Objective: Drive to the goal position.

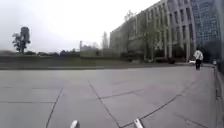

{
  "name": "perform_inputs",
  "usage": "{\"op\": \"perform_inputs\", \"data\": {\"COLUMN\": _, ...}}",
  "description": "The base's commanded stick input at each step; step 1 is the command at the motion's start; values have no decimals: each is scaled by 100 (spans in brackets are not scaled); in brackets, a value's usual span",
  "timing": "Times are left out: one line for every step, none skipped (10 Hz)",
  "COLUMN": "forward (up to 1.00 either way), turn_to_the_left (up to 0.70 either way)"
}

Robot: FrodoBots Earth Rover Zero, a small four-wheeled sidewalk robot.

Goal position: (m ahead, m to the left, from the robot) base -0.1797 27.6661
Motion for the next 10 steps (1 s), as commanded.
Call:
{"op": "perform_inputs", "data": {"forward": 0, "turn_to_the_left": 70}}
{"op": "perform_inputs", "data": {"forward": 0, "turn_to_the_left": 70}}
{"op": "perform_inputs", "data": {"forward": 0, "turn_to_the_left": 70}}
{"op": "perform_inputs", "data": {"forward": 0, "turn_to_the_left": 70}}
{"op": "perform_inputs", "data": {"forward": 0, "turn_to_the_left": 70}}
{"op": "perform_inputs", "data": {"forward": 0, "turn_to_the_left": 70}}
{"op": "perform_inputs", "data": {"forward": 0, "turn_to_the_left": 70}}
{"op": "perform_inputs", "data": {"forward": 0, "turn_to_the_left": 70}}
{"op": "perform_inputs", "data": {"forward": 0, "turn_to_the_left": 70}}
{"op": "perform_inputs", "data": {"forward": 0, "turn_to_the_left": 70}}
